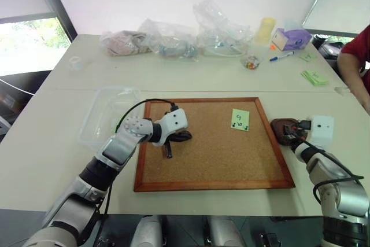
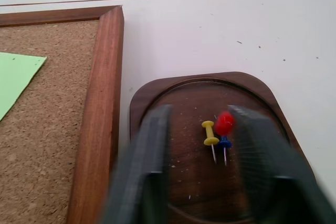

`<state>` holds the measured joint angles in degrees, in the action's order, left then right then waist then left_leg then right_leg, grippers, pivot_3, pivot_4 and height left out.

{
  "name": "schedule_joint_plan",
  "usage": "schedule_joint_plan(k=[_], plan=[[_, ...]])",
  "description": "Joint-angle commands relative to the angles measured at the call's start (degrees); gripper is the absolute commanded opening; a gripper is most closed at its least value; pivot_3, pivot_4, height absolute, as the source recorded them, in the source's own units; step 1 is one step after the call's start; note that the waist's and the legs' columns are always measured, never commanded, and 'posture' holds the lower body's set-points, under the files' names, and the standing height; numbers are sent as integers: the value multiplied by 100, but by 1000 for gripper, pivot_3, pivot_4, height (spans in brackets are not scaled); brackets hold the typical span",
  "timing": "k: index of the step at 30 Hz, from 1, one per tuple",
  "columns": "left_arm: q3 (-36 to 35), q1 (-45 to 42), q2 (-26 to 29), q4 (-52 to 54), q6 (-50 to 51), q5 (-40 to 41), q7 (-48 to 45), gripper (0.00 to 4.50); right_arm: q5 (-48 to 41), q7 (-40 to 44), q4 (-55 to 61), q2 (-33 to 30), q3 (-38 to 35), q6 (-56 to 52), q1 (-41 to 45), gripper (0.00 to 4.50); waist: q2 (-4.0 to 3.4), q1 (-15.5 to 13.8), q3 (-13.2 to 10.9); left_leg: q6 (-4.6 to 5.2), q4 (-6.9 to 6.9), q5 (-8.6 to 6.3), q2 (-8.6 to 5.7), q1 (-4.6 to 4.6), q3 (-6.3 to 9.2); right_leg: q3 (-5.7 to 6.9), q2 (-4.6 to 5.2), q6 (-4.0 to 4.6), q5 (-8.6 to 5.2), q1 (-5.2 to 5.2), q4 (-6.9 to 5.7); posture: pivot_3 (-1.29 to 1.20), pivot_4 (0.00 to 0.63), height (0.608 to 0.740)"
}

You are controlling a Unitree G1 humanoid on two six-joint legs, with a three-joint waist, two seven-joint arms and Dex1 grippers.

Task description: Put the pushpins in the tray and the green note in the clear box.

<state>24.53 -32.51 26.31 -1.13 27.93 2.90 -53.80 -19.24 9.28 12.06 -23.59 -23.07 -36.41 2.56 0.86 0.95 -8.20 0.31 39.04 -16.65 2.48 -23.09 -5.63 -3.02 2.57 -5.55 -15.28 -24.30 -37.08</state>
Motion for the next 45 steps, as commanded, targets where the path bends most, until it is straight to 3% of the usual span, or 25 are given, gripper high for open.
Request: schedule_joint_plan(k=[1,2,13,18,26,41,44,45], plan=[[201,127,57,-287,129,-267,36,0,8,-38,102,-40,-168,121,44,4101,0,0,0,0,0,0,0,0,0,0,0,0,0,0,0,0,150,737],[201,128,56,-287,130,-266,36,0,-2,-36,112,-49,-180,112,44,4439,0,-1,0,0,0,0,0,0,0,0,0,0,0,0,0,0,150,737],[198,145,60,-292,97,-262,35,0,-316,331,406,-22,-234,463,77,4439,0,0,0,0,0,0,1,0,1,0,0,0,0,0,1,0,150,737],[174,111,91,-339,42,-272,13,0,-567,1219,1077,-288,532,324,-41,4439,0,1,0,0,0,0,1,1,3,1,-1,0,0,1,1,0,150,737],[200,85,92,-364,-29,-300,11,0,-219,1083,1021,-90,1160,350,-148,4439,5,-11,2,0,1,0,1,-3,5,1,0,2,-1,2,5,0,150,737],[220,66,53,-446,-25,-332,20,0,-85,1150,505,-47,1195,584,-105,4439,5,-13,2,1,1,0,2,-3,5,2,0,2,-2,2,6,0,150,737],[223,73,57,-437,-13,-328,25,0,-55,1163,387,-29,1257,617,-10,3692,5,-15,2,0,1,0,2,-3,6,2,0,2,-2,2,6,0,150,737],[223,76,58,-433,-9,-327,27,0,-47,1163,362,-21,1269,624,10,3168,5,-15,2,0,0,0,1,-3,6,2,0,2,-2,2,6,0,150,737]])
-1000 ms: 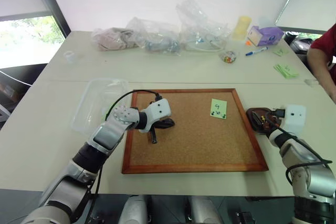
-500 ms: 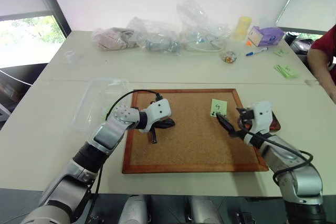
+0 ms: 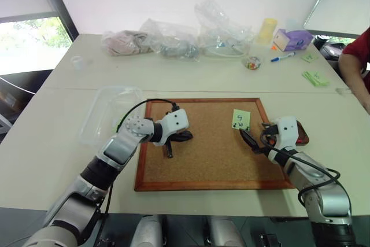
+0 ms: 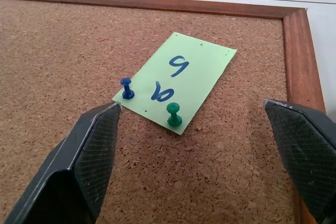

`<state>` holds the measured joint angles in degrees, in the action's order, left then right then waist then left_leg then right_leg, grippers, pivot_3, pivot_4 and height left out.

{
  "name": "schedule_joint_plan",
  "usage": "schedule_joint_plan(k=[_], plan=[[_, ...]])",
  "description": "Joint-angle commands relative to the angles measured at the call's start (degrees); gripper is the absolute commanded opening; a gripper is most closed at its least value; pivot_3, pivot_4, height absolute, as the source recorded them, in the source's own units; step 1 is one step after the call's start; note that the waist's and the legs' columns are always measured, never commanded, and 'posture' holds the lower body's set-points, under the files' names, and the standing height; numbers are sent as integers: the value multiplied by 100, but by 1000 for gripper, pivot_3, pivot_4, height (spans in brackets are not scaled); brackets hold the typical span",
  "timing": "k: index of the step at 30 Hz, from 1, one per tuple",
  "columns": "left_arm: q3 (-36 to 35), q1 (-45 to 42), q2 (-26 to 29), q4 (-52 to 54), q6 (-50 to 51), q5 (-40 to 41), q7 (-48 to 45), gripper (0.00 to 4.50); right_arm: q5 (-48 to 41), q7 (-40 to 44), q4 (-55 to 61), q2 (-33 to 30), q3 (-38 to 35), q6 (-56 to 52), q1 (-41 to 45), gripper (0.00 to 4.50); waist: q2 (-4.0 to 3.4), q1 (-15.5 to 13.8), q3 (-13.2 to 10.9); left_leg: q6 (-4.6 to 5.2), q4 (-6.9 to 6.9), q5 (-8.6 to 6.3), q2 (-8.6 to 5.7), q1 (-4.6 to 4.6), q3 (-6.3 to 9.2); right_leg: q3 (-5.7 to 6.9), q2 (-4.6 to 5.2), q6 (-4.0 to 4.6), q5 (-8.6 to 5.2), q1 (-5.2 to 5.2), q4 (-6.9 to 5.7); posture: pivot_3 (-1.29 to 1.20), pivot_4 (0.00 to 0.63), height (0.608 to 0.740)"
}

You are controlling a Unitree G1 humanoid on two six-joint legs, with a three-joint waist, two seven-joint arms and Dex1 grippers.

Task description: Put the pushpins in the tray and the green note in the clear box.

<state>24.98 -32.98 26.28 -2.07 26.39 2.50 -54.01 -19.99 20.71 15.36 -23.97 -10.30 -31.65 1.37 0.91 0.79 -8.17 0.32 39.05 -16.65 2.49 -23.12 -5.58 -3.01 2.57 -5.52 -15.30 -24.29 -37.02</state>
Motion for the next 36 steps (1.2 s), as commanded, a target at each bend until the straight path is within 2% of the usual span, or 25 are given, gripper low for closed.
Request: schedule_joint_plan(k=[1,3,4,5,18,20,21,29,36], plan=[[178,127,64,-334,148,-287,50,0,40,29,12,24,18,146,144,2702,0,2,0,0,0,0,0,0,0,0,0,0,0,0,0,0,150,737],[176,133,70,-327,153,-287,54,0,48,40,-17,45,45,132,160,1714,0,0,0,0,0,0,0,0,0,0,0,0,0,0,0,0,150,737],[172,137,72,-323,157,-287,60,0,51,43,-26,55,58,124,160,1072,0,-1,0,0,0,0,0,0,0,0,0,0,0,0,0,0,150,737],[168,142,76,-318,160,-287,63,0,39,47,-30,69,56,118,159,697,0,-1,0,0,0,0,0,0,0,0,0,0,0,0,0,0,150,737],[171,121,69,-365,118,-302,70,0,-23,3,48,147,-70,88,92,697,0,-2,0,0,0,0,0,0,1,0,0,0,0,0,0,0,150,737],[176,118,59,-375,108,-305,68,0,-23,-3,36,148,-73,88,81,165,0,-2,0,0,0,0,0,0,0,0,0,0,0,0,0,0,150,737],[176,116,57,-378,106,-306,67,0,-26,-5,34,147,-74,85,78,81,0,-3,0,0,0,0,0,0,0,0,1,0,0,0,0,0,150,737],[176,133,70,-355,119,-316,68,0,-92,-27,86,185,-156,171,61,81,0,-3,0,0,0,0,0,0,0,0,1,0,0,0,1,0,150,737],[259,133,180,-389,148,-439,41,0,-263,-217,620,484,-693,1036,0,81,-4,-3,0,0,0,0,-1,-5,0,0,3,0,0,-3,1,0,150,737]])
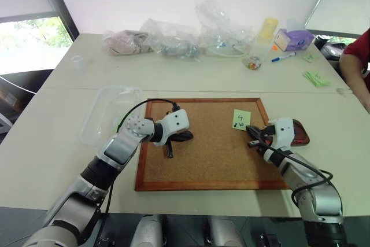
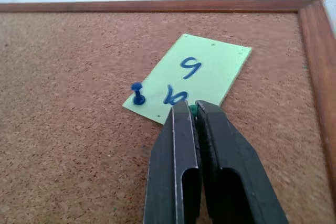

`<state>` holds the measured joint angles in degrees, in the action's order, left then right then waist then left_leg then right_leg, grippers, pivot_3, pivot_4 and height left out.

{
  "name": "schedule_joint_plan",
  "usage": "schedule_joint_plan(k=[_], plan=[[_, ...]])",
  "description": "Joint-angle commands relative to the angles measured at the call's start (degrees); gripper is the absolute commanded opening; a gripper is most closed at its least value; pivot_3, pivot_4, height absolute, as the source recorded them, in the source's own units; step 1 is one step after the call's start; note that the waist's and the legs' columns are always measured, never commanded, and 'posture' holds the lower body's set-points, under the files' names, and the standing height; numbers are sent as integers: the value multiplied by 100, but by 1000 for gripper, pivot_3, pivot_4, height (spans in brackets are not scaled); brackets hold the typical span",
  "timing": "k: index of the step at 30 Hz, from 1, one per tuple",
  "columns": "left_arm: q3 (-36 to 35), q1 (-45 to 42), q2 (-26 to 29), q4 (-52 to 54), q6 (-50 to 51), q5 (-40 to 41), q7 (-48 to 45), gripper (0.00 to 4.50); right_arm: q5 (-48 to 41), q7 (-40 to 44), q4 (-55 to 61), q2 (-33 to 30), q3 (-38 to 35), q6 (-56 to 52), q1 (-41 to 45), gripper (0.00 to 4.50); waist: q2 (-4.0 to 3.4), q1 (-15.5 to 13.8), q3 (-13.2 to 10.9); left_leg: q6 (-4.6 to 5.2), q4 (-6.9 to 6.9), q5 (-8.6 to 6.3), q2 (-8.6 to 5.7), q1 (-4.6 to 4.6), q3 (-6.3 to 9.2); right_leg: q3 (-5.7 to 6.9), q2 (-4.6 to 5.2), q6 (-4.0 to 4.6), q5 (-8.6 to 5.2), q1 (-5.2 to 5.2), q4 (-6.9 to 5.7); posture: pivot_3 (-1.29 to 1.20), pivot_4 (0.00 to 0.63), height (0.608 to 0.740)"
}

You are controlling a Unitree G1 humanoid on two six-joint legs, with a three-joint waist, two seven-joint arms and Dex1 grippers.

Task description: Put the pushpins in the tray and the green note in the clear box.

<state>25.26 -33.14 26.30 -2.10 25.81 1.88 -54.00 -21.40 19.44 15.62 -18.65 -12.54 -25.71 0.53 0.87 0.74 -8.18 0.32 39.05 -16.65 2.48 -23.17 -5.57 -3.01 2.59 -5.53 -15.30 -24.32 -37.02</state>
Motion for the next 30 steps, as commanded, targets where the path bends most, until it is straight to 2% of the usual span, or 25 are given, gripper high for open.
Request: schedule_joint_plan(k=[1,5,8,12,23,26,30], plan=[[251,146,192,-399,207,-402,30,0,-141,-103,642,-38,-502,478,57,81,5,3,3,0,0,0,0,2,0,0,0,0,0,1,0,0,150,737],[379,115,288,-502,124,-556,12,0,-224,-146,813,18,-633,550,-29,81,16,16,12,0,-1,0,4,9,5,3,-5,0,0,9,0,0,150,737],[364,101,274,-532,88,-560,-2,0,-498,-455,861,123,-1035,476,-13,81,14,15,13,0,-1,0,5,14,5,2,-3,1,-1,14,0,0,150,737],[339,81,222,-525,93,-514,-12,0,6,-922,367,-126,-1276,321,-77,81,15,15,13,0,-1,0,5,14,4,2,0,2,-1,15,1,0,150,737],[314,58,176,-548,61,-505,-1,0,236,-1051,-590,-417,-1187,-346,54,81,10,21,18,0,-2,0,5,18,2,1,4,4,-2,17,2,0,150,737],[308,80,177,-525,75,-504,10,0,224,-1039,-708,-416,-1219,-357,103,962,10,22,18,0,-3,0,5,18,2,1,4,4,-2,16,2,0,150,737],[293,102,176,-500,104,-500,30,0,232,-1033,-747,-426,-1252,-314,112,2886,11,23,18,0,-3,0,5,18,2,1,5,4,-2,17,3,0,150,737]])
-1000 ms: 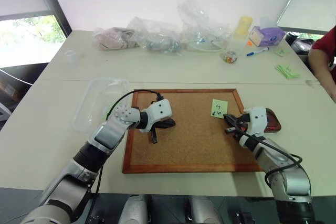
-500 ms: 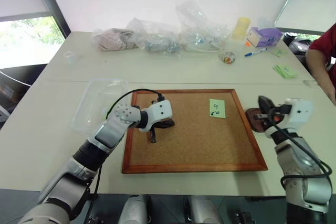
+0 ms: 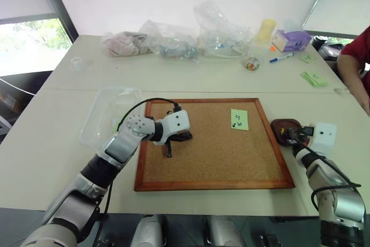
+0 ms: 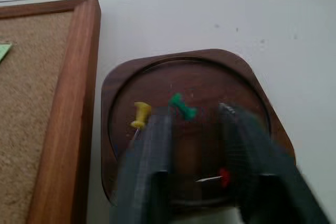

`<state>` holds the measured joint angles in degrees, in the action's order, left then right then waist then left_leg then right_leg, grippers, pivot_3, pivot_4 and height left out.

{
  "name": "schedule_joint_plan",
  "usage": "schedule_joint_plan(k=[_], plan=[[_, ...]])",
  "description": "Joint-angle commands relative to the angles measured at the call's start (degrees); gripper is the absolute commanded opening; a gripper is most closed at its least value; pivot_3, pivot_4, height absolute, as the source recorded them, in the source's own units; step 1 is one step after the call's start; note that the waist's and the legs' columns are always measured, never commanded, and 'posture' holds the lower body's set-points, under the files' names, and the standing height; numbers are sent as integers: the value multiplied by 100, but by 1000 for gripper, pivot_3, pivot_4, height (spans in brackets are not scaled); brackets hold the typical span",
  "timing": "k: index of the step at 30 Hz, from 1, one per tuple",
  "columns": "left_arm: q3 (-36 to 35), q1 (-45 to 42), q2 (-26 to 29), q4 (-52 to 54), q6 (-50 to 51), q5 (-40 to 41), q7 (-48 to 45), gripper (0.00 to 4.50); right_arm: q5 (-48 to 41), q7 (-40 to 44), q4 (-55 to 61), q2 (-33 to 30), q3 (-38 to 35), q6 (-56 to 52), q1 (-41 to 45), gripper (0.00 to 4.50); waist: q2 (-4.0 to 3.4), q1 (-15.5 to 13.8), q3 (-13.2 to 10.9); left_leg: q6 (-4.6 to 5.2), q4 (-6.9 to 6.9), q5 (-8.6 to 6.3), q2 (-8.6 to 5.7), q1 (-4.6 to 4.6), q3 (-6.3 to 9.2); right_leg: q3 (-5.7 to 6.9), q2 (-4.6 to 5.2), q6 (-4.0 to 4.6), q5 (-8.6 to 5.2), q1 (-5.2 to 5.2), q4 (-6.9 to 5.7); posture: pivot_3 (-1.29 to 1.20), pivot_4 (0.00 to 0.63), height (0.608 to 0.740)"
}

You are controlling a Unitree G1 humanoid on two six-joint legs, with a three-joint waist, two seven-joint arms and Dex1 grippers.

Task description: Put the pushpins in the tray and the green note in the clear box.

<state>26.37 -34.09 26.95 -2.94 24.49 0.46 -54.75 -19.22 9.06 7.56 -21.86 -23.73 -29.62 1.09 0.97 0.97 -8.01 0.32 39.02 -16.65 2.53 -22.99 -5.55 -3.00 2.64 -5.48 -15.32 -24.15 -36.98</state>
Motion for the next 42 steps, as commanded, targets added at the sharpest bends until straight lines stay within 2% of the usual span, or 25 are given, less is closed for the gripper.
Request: schedule_joint_plan(k=[1,3,4,19,24,29,42], plan=[[179,202,110,-411,241,-358,109,0,16,-2,60,-96,-147,101,52,3470,0,-1,0,0,-1,0,0,0,0,0,0,0,0,0,0,0,150,737],[175,208,106,-405,248,-358,117,0,-1,-6,84,-68,-186,170,50,4426,0,0,0,0,-1,0,0,0,1,0,0,0,0,1,0,0,150,737],[173,210,103,-403,250,-358,120,0,-8,-8,97,-60,-199,185,50,4477,0,0,0,0,-1,0,0,0,0,0,0,0,0,0,0,0,150,737],[154,188,89,-458,180,-359,126,0,108,80,412,-245,-184,822,269,4477,-1,-1,0,0,-1,0,1,-1,0,0,1,0,0,-1,2,0,150,737],[158,178,90,-474,168,-361,114,0,-282,816,1214,-236,713,385,353,4477,-1,8,0,0,-2,0,3,1,0,0,0,0,0,-1,2,0,150,737],[158,165,63,-489,163,-359,125,0,-138,894,1136,-8,1306,323,349,4477,3,-18,-1,0,-1,0,3,-7,3,3,3,0,0,-4,8,0,150,737],[159,190,43,-448,206,-364,148,0,321,1269,417,100,1899,909,268,4477,2,-15,-1,0,-1,0,3,-13,3,3,9,2,1,-8,13,0,150,737]])
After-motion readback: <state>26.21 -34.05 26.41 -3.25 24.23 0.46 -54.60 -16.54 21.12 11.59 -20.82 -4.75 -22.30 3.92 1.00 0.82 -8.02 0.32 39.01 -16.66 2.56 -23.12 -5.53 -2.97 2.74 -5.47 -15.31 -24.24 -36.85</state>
